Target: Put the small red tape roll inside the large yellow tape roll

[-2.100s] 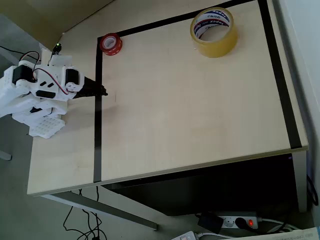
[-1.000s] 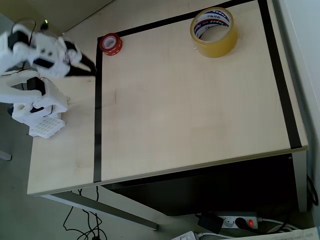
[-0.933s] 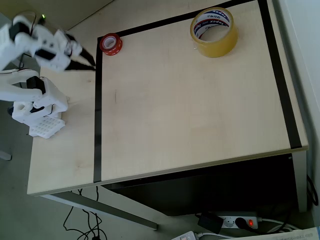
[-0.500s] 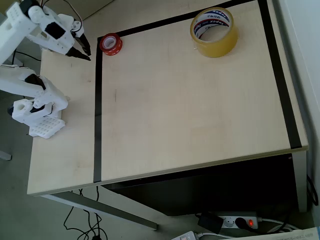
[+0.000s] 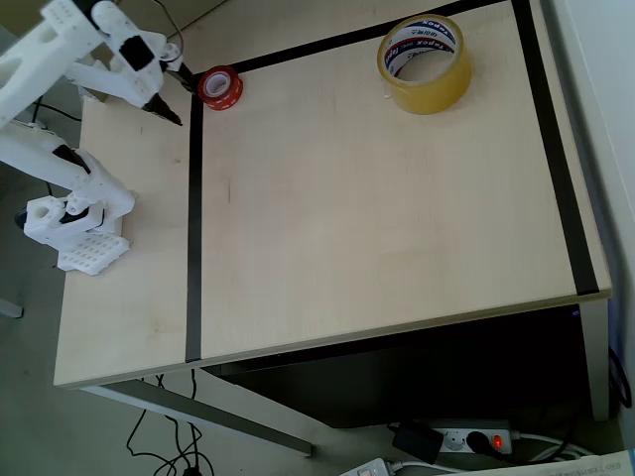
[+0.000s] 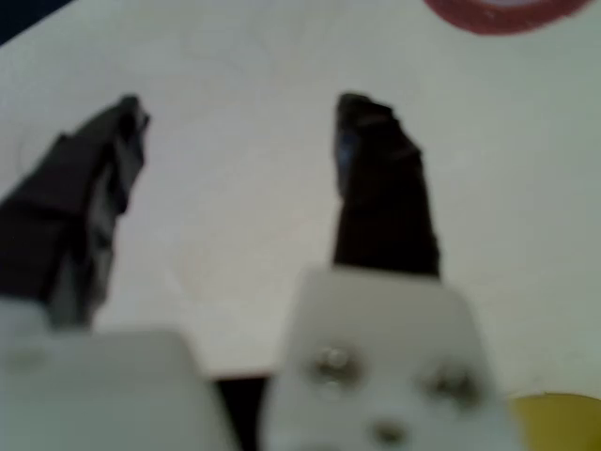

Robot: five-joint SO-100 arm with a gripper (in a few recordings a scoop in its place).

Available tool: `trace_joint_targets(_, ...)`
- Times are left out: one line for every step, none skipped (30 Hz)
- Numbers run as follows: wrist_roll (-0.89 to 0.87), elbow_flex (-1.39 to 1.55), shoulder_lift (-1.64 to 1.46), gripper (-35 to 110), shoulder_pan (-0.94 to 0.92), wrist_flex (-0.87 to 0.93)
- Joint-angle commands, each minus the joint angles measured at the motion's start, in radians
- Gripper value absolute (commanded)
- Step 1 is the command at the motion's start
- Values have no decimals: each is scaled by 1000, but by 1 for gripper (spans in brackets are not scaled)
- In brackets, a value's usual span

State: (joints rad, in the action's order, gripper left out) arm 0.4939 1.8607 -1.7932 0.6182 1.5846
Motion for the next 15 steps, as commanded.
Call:
trace_joint_targets(474, -57, 14, 22, 32, -26)
trace_joint_targets(480, -58, 26, 22, 38, -35)
trace_joint_targets(485, -63, 37, 22, 46, -43)
trace_joint_targets(489, -67, 49, 22, 54, -51)
trace_joint_targets(495, -75, 63, 22, 60, -55)
trace_joint_targets(500, -86, 78, 22, 67, -57)
trace_joint_targets(502, -101, 95, 22, 77, -58)
trace_joint_targets(505, -115, 109, 22, 84, -58)
trace_joint_targets(511, -126, 121, 22, 92, -58)
trace_joint_targets(512, -137, 132, 22, 100, -60)
trace_joint_targets(512, -149, 143, 22, 107, -61)
trace_joint_targets(514, -161, 155, 22, 117, -61)
trace_joint_targets(515, -173, 169, 22, 123, -61)
trace_joint_targets(515, -186, 181, 22, 130, -61)
trace_joint_targets(515, -196, 193, 22, 138, -61)
